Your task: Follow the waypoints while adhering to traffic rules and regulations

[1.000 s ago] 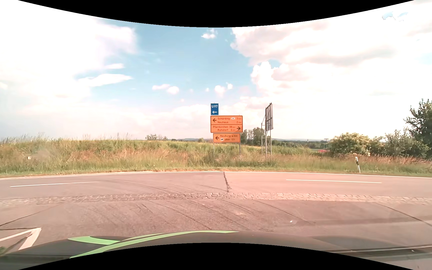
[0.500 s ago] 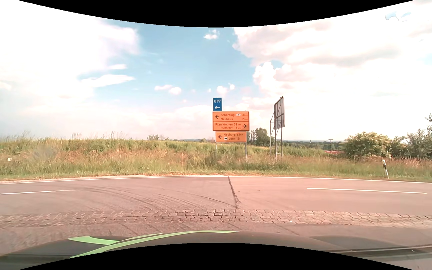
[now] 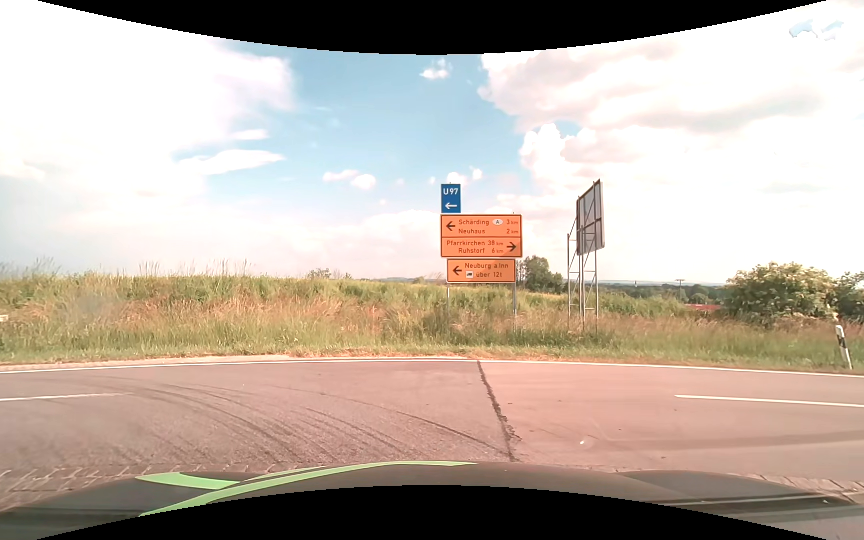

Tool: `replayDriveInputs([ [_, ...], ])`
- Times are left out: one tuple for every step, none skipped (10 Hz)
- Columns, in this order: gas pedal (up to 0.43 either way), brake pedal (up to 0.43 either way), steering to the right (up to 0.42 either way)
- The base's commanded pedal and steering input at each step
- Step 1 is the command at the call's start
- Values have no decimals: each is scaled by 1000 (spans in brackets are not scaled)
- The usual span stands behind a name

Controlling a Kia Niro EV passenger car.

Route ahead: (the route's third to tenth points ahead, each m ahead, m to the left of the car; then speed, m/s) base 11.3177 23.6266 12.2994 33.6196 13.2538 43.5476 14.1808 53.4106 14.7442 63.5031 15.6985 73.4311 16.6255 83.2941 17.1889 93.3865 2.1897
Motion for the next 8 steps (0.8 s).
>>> replayDriveInputs([
  [0,280,-169],
  [0,280,-188],
  [0,280,-207],
  [0,280,-226],
  [0,274,-245],
  [0,274,-269],
  [0,268,-289],
  [0,189,-303],
])
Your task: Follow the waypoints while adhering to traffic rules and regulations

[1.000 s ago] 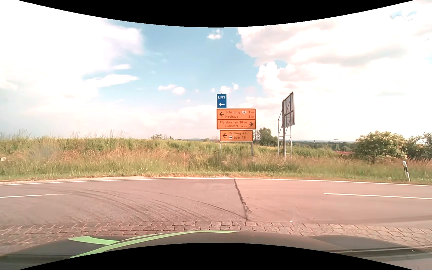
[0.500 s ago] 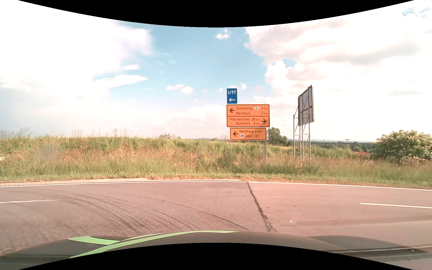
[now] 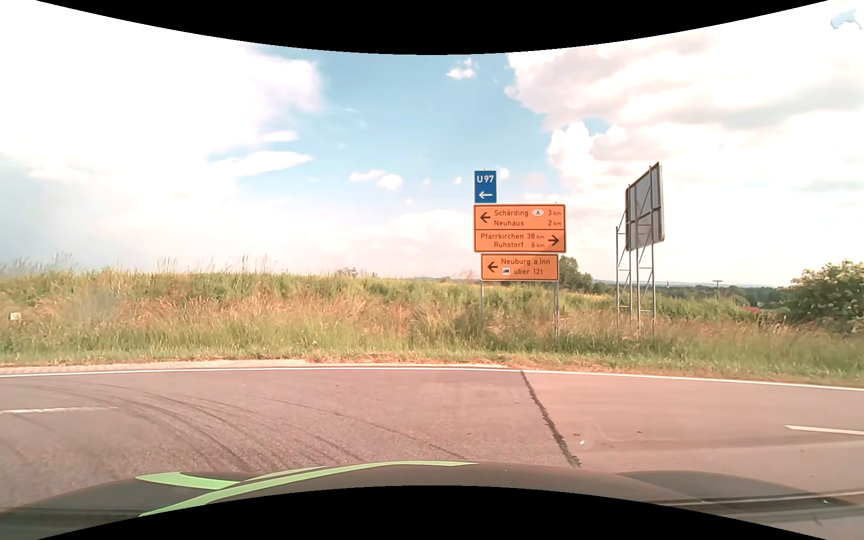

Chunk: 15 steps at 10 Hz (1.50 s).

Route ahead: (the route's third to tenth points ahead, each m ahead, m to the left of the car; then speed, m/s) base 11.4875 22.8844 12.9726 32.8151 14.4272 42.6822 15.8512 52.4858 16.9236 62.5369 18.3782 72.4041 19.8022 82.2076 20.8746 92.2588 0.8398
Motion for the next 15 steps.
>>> replayDriveInputs([
  [0,0,-312],
  [0,0,-318],
  [0,0,-325],
  [39,0,-334],
  [177,0,-342],
  [177,0,-350],
  [189,0,-355],
  [189,0,-360],
  [189,0,-368],
  [189,0,-377],
  [177,0,-389],
  [177,0,-402],
  [177,0,-421],
  [177,0,-444],
  [177,0,-460],
])
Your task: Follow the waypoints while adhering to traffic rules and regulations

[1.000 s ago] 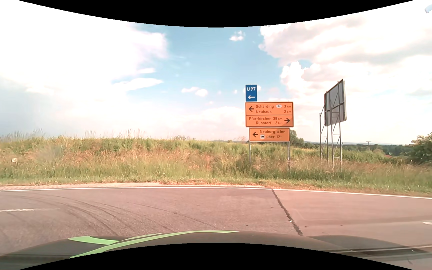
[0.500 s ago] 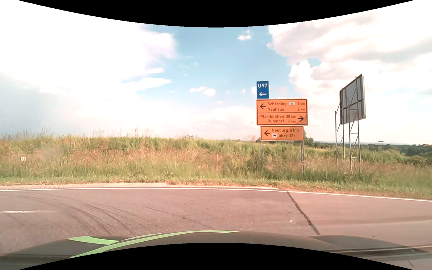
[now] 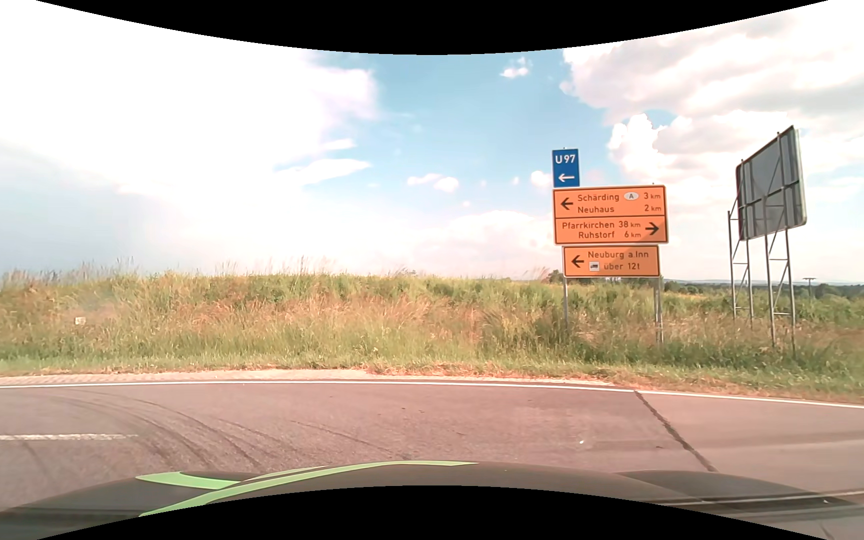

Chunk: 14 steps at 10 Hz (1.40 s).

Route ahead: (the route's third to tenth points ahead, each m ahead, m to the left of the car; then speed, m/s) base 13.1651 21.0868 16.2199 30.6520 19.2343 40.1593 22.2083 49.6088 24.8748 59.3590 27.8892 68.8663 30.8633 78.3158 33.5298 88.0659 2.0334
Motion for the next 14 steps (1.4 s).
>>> replayDriveInputs([
  [177,0,-477],
  [177,0,-491],
  [177,0,-506],
  [177,0,-516],
  [177,0,-518],
  [177,0,-518],
  [177,0,-521],
  [177,0,-526],
  [177,0,-528],
  [177,0,-527],
  [177,0,-527],
  [177,0,-527],
  [177,0,-525],
  [177,0,-521],
])
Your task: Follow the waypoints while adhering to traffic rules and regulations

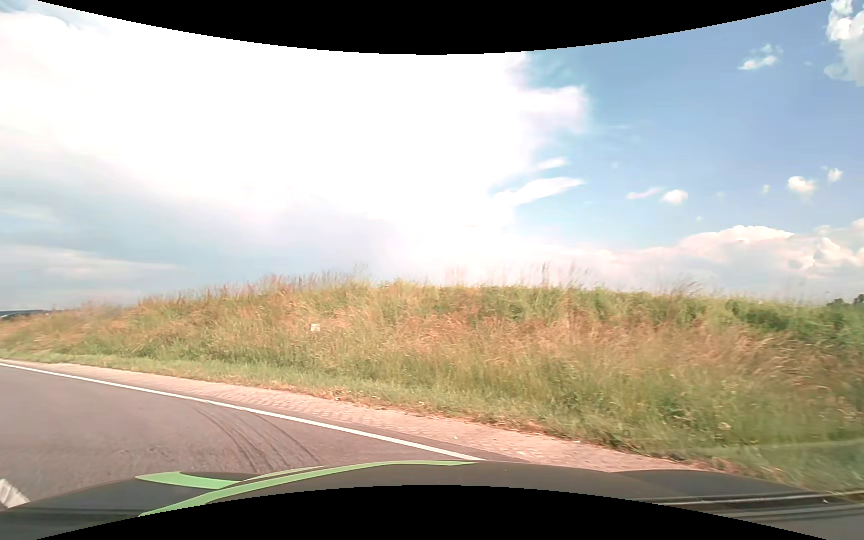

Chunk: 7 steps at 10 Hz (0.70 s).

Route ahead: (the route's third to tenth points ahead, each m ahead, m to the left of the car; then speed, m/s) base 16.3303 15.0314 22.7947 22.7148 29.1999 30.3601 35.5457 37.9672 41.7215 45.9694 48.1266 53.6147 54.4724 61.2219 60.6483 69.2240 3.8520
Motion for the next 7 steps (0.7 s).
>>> replayDriveInputs([
  [177,0,-518],
  [177,0,-510],
  [177,0,-496],
  [177,0,-486],
  [177,0,-482],
  [197,0,-478],
  [220,0,-472],
])
